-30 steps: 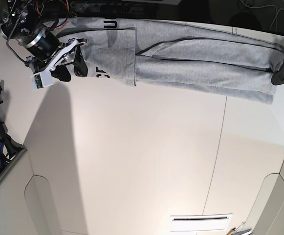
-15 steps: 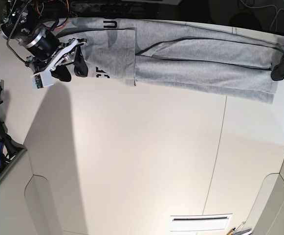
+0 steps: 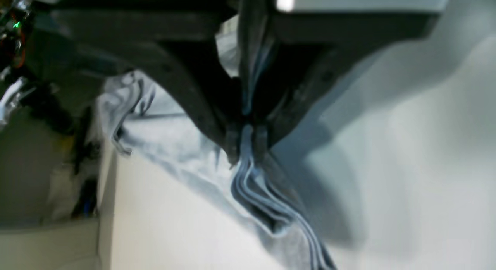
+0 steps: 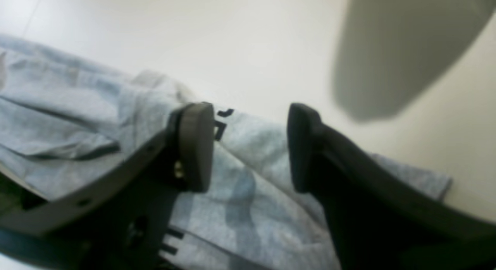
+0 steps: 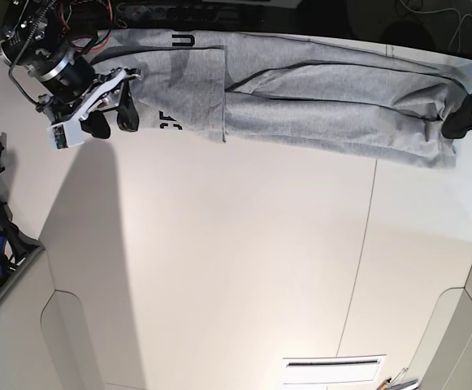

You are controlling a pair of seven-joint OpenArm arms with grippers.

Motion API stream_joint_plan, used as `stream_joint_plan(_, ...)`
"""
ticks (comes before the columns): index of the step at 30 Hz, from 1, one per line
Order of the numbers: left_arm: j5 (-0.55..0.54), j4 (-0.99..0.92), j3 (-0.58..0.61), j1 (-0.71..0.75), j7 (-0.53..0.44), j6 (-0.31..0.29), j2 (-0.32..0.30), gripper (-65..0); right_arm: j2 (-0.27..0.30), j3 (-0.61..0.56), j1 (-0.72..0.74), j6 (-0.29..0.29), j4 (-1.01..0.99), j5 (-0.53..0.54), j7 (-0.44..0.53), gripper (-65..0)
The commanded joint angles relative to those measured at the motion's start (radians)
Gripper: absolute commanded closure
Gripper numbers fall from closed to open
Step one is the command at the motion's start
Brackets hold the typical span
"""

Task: Fold the T-shirt properly
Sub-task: 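Lift the hem end with the left gripper and fold it toward the right gripper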

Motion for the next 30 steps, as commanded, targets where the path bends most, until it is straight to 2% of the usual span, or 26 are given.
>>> stream_joint_plan(1, -0.026, 0.054, -0.007, 0.011, -0.008, -0.006, -0.019, 0.0, 0.005, 0.005, 0.008, 0.0, 0.02, 0.004, 0.027, -30.4)
stream_joint_plan(5, -0.026, 0.211, -0.007, 0.047, -0.008, -0.006, 0.004, 0.0, 0.006, 0.005, 0.014, -0.001, 0.02, -0.015, 0.031, -30.4)
stream_joint_plan(10, -0.026, 0.368, -0.006, 0.092, -0.016, -0.006, 0.067, 0.0, 0.006, 0.02, 0.014, -0.009, 0.02, -0.041, 0.031, -30.4)
stream_joint_plan(15, -0.026, 0.44, 0.023, 0.103, -0.028, -0.006, 0.108, 0.0, 0.006, 0.101, 0.014, -0.065, 0.02, -0.148, 0.037, -30.4)
stream_joint_plan(20, -0.026, 0.445, 0.166, 0.1, -0.042, -0.006, 0.115, 0.0, 0.007, 0.236, 0.014, -0.068, 0.02, -0.148, 0.042, -30.4)
stream_joint_plan(23, -0.026, 0.446, 0.269, 0.08, -0.049, -0.006, 0.13, 0.0, 0.027, 0.3, 0.013, -0.068, 0.02, -0.12, 0.037, -30.4)
stream_joint_plan(30, -0.026, 0.446, 0.451, 0.019, -0.048, -0.006, 0.203, 0.0, 0.066, 0.362, 0.013, -0.068, 0.02, -0.103, 0.03, -30.4)
